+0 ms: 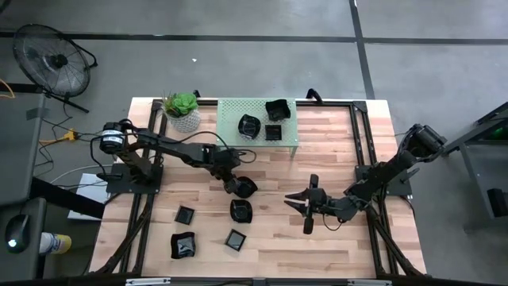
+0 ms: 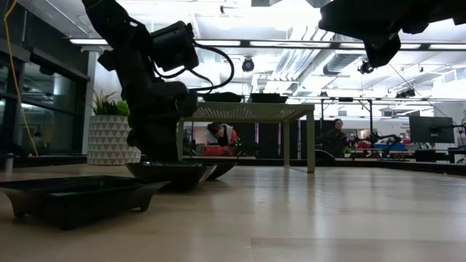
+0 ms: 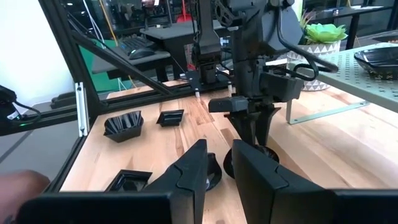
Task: Pick & Place Mini shaped plates
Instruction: Stack the leaf shaped plate on top of the leaf shaped plate on the shelf
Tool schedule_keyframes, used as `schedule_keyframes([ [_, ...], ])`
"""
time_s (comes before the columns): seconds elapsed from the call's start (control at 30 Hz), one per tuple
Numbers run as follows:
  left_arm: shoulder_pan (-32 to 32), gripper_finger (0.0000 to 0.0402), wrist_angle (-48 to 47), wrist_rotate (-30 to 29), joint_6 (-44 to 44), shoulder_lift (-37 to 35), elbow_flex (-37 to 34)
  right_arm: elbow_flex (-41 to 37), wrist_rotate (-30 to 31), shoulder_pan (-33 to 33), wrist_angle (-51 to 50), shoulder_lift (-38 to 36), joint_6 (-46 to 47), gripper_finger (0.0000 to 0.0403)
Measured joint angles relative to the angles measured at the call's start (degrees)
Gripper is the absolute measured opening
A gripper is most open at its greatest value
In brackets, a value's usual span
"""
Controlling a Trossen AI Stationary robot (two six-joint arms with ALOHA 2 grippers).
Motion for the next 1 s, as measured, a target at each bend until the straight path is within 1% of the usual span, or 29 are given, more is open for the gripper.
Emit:
schedule_keyframes([
  [0.17, 0.0, 0.0173, 0.4, 0.0, -0.2, 0.3, 0.0, 0.0, 0.4, 0.4, 0.0, 0.0, 0.0, 0.0071],
  [0.27, 0.0, 0.0159, 0.4, -0.1, -0.7, 0.3, 0.0, 0.0, 0.5, 0.4, 0.0, 0.0, 0.0, 0.0071],
  [0.43, 0.0, 0.0108, 0.3, -0.1, -0.7, 0.3, 0.0, 0.0, 0.6, 0.4, -0.1, 0.0, 0.0, 0.0071],
  [0.67, 0.0, 0.0018, 0.4, 1.1, -0.3, 0.3, 0.0, 0.0, 0.6, 0.4, -0.1, 0.0, 0.0, 0.0071],
  [0.7, 0.0, 0.0010, 0.4, 1.4, 0.0, 0.3, 0.0, 0.0, 0.6, 0.4, -0.1, 0.0, 0.0, 0.0071],
  [1.0, 0.0, 0.0002, 0.3, 1.5, 0.4, -0.4, 0.1, 0.0, 0.6, 0.4, -0.6, 0.0, 0.5, 0.0071],
])
